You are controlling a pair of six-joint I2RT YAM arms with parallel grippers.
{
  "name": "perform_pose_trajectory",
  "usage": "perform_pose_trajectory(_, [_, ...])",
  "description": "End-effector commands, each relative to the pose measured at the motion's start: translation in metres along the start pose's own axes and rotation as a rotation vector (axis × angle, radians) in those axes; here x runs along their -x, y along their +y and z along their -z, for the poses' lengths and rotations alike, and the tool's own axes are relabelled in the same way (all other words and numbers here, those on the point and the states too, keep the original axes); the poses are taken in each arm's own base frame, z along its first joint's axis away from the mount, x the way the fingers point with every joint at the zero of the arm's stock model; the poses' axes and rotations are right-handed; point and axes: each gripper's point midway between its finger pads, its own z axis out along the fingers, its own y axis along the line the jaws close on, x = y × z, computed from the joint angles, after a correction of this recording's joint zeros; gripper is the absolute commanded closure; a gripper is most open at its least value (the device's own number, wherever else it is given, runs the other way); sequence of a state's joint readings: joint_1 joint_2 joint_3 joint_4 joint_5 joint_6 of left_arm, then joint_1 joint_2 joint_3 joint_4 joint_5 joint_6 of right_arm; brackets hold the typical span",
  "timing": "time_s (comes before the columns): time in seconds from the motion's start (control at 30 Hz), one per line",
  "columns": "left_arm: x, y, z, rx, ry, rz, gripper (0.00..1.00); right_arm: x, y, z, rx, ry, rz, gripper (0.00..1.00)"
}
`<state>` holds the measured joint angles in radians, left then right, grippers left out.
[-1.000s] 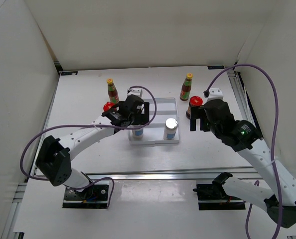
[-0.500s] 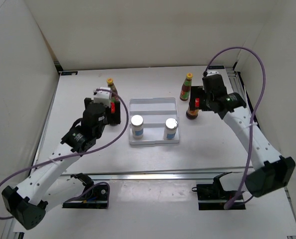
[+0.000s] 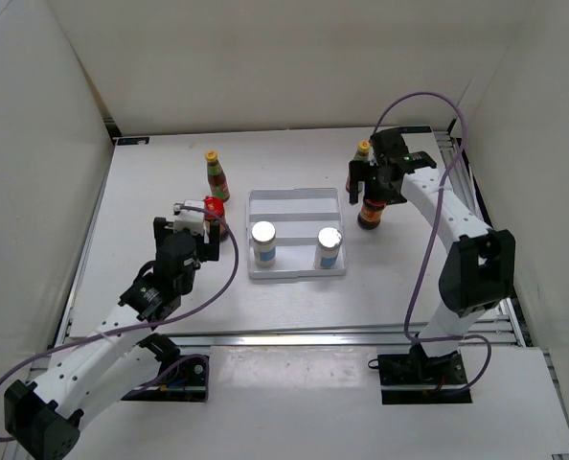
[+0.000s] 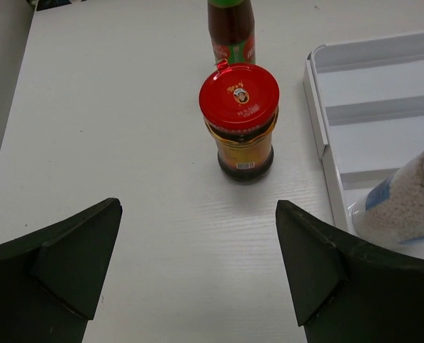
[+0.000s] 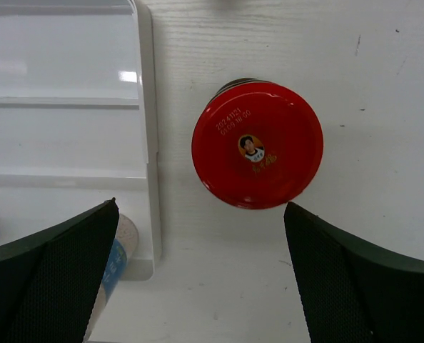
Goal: Organize the condiment bottles
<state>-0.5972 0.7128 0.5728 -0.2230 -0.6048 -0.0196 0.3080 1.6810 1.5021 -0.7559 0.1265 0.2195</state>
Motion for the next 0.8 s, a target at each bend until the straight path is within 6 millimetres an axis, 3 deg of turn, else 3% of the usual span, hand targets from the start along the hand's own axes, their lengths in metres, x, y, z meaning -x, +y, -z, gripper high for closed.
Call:
perform_pose_trajectory(0.0, [0.012,0.000,-0.003,0.012,-0.020,0.030,0.00,0.012,-0.001,-0.009,-0.014,-0.015,0.021,0.00])
perform_pose_trajectory(0.23, [0.013,-0.004,-0.001,-0.017,-0.020,0.030,0.00,0.006,-0.010,-0.024,-0.068,0.005,0.015,0.00])
perform_pose_trajectory(0.4, [0.008,-0.009,-0.004,-0.035,-0.003,0.019,0.00,0.011,-0.014,-0.023,-0.079,-0.022,-0.004,0.00])
perform_pose_trajectory(0.57, [0.010,-0.010,-0.004,-0.036,-0.011,0.024,0.00,0.018,-0.034,-0.043,-0.116,0.024,-0.043,0.00])
perform_pose_trajectory(0.77, [0.008,-0.011,-0.005,-0.035,-0.003,0.019,0.00,0.013,-0.036,-0.065,-0.079,0.083,-0.076,0.00])
